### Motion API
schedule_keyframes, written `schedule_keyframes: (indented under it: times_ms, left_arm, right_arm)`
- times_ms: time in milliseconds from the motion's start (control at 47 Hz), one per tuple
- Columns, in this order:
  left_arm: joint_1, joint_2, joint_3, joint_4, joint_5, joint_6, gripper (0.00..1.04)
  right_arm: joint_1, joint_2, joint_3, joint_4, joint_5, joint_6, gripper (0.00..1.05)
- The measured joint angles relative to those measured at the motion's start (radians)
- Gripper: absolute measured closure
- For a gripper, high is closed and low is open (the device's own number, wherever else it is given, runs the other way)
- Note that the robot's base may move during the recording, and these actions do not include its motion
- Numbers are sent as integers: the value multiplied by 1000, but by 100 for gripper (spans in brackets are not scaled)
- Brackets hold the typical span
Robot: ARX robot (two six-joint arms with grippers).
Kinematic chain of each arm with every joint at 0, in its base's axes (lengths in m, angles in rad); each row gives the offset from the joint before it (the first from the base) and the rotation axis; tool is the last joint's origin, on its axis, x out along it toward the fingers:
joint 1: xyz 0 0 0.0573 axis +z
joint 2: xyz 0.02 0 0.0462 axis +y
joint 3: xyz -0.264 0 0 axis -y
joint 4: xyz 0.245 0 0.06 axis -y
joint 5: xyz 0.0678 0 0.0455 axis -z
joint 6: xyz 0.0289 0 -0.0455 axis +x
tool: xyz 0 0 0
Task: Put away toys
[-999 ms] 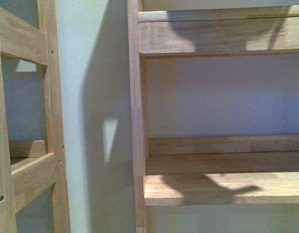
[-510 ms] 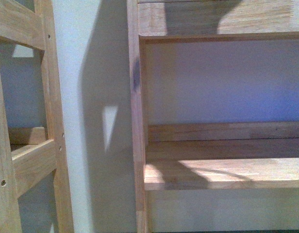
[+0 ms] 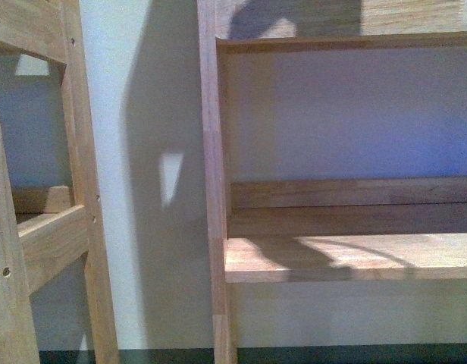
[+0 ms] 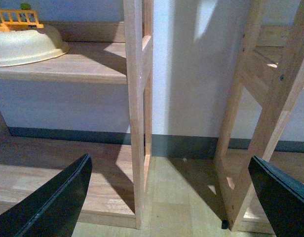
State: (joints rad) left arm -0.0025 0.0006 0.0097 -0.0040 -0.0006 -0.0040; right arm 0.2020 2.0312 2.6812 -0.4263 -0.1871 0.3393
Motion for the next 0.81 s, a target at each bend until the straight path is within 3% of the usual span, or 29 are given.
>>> schedule_keyframes:
  times_ms: [361, 808]
  left_arm:
    - [0, 0, 0, 0, 0, 0, 6]
    - [0, 0, 0, 0, 0, 0, 6]
  right_arm:
    - [-52, 132, 185, -98, -54, 176, 95]
    - [-57, 182, 201, -77, -217, 332, 95]
